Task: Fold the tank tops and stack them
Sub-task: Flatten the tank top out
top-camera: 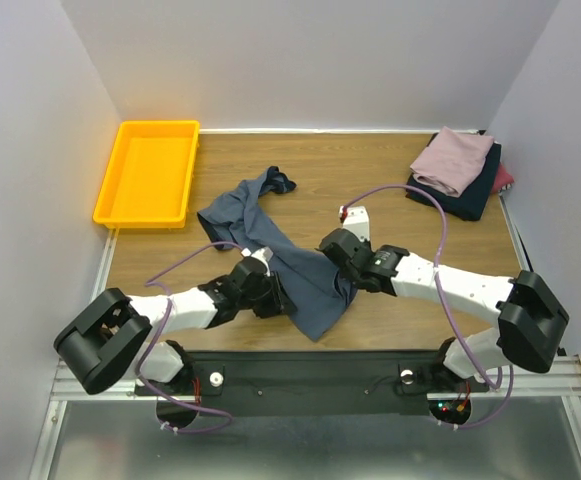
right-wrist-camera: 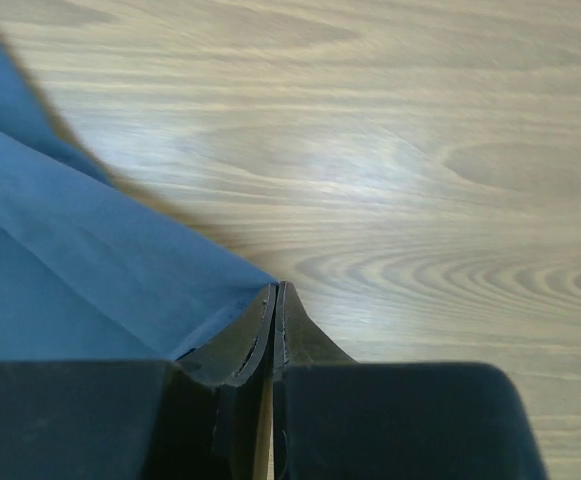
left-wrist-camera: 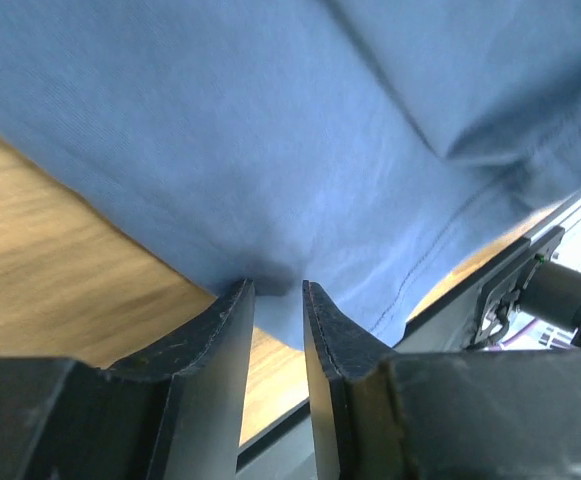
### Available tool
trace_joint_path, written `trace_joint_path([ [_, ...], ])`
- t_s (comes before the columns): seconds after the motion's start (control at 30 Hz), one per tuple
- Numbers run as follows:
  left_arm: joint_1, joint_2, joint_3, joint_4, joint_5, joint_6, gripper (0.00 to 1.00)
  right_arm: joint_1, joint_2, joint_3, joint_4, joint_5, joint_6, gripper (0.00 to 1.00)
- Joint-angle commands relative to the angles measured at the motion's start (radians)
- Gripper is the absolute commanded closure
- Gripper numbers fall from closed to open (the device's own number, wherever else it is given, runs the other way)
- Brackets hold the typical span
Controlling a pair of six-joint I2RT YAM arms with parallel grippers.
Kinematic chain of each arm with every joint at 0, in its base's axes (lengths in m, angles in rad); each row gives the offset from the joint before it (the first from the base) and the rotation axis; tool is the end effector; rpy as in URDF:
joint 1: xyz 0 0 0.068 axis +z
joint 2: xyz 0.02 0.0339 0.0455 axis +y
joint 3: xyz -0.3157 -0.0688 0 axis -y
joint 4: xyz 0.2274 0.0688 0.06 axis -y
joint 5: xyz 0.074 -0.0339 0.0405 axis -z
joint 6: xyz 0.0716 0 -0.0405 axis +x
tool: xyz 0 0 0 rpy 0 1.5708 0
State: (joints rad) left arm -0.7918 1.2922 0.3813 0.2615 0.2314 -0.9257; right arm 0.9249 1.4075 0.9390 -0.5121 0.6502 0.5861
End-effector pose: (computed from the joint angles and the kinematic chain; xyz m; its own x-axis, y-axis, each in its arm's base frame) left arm 0.1530 -0.1784 0.1873 -0.9114 -0.1838 -0.3681 0.1542 0.6769 -0.7198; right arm 0.1981 0.1908 0.2670 -0.6560 -0.1389 -0.7418 -0.0840 0.9902 -0.1112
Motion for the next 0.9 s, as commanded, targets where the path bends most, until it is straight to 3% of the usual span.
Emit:
trace_joint_path([
  [0.0, -0.047, -0.028, 0.033, -0.054, -0.026, -0.030, 0.63, -0.035, 0.005, -0.035, -0.011, 0.042, 0.043, 0.96],
  [0.23, -0.158, -0.039, 0.096, -0.119, -0.079, -0.093, 0.56, -0.057, 0.030, -0.077, -0.009, 0.043, 0.080, 0.96],
  [0.5, -0.193, 0.044, 0.119, -0.119, -0.127, -0.105, 0.54, -0.075, -0.019, -0.066, 0.003, 0.043, 0.061, 0.95],
  [0.57, -0.192, 0.062, 0.125, -0.116, -0.147, -0.113, 0.60, -0.083, -0.022, -0.060, 0.006, 0.046, 0.052, 0.94],
  [0.7, -0.152, 0.143, 0.140, -0.113, -0.155, -0.105, 1.00, -0.133, -0.024, -0.068, 0.012, 0.040, 0.050, 0.94],
  [0.87, -0.019, 0.089, 0.090, -0.139, -0.161, -0.081, 1.00, -0.210, -0.057, -0.100, 0.033, 0.005, 0.038, 0.94],
])
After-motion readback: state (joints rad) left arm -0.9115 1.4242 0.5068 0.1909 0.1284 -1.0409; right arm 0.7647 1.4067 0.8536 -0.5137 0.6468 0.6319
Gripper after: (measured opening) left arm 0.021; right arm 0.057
